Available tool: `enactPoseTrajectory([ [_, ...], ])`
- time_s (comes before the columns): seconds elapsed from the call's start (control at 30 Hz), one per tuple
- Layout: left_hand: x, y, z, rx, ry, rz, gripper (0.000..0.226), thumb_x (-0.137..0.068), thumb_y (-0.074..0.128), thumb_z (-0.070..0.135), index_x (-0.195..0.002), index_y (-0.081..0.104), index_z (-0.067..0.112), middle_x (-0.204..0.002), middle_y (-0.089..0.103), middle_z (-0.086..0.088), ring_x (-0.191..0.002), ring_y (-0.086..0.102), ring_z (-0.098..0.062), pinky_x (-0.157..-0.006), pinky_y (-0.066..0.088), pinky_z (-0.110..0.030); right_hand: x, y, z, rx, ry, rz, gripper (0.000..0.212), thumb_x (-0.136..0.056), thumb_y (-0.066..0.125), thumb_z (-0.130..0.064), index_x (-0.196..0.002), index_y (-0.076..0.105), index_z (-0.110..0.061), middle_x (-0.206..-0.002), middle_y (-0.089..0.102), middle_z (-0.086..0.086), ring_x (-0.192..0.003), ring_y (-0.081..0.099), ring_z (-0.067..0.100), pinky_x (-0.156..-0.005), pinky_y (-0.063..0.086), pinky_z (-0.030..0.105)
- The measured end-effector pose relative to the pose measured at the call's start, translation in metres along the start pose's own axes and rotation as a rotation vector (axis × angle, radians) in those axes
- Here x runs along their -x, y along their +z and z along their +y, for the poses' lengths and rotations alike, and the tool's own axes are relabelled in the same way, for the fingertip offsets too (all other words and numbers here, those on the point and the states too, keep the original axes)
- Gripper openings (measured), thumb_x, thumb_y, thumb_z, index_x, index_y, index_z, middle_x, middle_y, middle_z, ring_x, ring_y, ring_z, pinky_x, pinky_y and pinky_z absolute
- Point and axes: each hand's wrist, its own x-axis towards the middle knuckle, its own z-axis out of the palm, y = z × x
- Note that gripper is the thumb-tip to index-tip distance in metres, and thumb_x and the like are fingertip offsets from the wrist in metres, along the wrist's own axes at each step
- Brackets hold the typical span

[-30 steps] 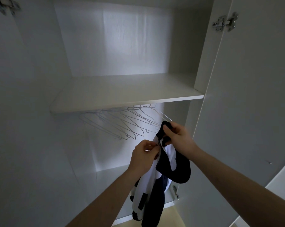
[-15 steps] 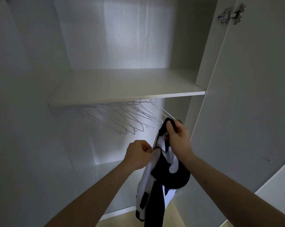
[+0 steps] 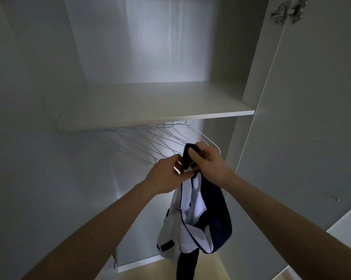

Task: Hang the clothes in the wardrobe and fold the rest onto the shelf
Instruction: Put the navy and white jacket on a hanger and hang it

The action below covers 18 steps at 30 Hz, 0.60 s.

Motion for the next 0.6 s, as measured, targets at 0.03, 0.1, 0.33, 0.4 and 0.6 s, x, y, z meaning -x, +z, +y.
enactPoseTrajectory([
  [0.03, -0.005, 0.0, 0.0, -0.045, -0.001, -0.015, 0.027, -0.087, 0.065, 0.057, -0.098, 0.063, 0.033, -0.092, 0.069, 0.014, -0.083, 0.066, -0.009, -0.079, 0.058, -0.039, -0.001, -0.001, 0.005, 0.024, 0.011, -0.019, 0.028, -0.1, 0.06, -0.032, -0.092, 0.065, -0.005, -0.082, 0.072, 0.019, -0.078, 0.072, 0.037, -0.07, 0.06, 0.045],
  [0.1, -0.011, 0.004, -0.009, -0.049, -0.024, -0.011, 0.029, -0.091, 0.056, 0.053, -0.097, 0.064, 0.025, -0.091, 0.069, 0.008, -0.084, 0.065, -0.016, -0.08, 0.056, -0.046, -0.006, -0.008, 0.016, 0.056, 0.048, -0.047, 0.021, -0.103, 0.06, -0.025, -0.095, 0.066, -0.008, -0.082, 0.075, 0.013, -0.073, 0.072, 0.026, -0.065, 0.059, 0.036],
  [0.33, -0.031, 0.021, -0.046, 0.199, -0.195, 0.104, 0.02, -0.103, 0.055, 0.037, -0.114, 0.063, 0.021, -0.102, 0.073, 0.006, -0.096, 0.068, -0.013, -0.091, 0.056, -0.041, -0.043, -0.057, 0.098, 0.115, 0.321, 0.078, 0.015, -0.096, 0.07, -0.018, -0.109, 0.065, -0.012, -0.089, 0.07, 0.01, -0.064, 0.063, 0.016, -0.057, 0.05, 0.021],
  [0.4, -0.038, 0.024, -0.052, 0.274, -0.225, 0.151, 0.017, -0.104, 0.055, 0.038, -0.109, 0.064, 0.025, -0.099, 0.074, 0.009, -0.092, 0.068, -0.007, -0.087, 0.056, -0.034, -0.063, -0.07, 0.137, 0.228, 0.357, 0.127, 0.019, -0.091, 0.072, -0.014, -0.109, 0.067, -0.013, -0.096, 0.068, 0.009, -0.074, 0.061, 0.019, -0.069, 0.047, 0.024],
  [0.6, -0.051, 0.024, -0.065, 0.335, -0.298, 0.221, 0.016, -0.103, 0.057, 0.035, -0.108, 0.067, 0.023, -0.099, 0.073, 0.01, -0.091, 0.067, -0.003, -0.077, 0.05, -0.02, -0.132, -0.091, 0.213, 0.428, 0.367, 0.153, 0.038, -0.093, 0.07, -0.017, -0.129, 0.061, -0.008, -0.121, 0.062, 0.01, -0.096, 0.059, 0.024, -0.082, 0.046, 0.029],
])
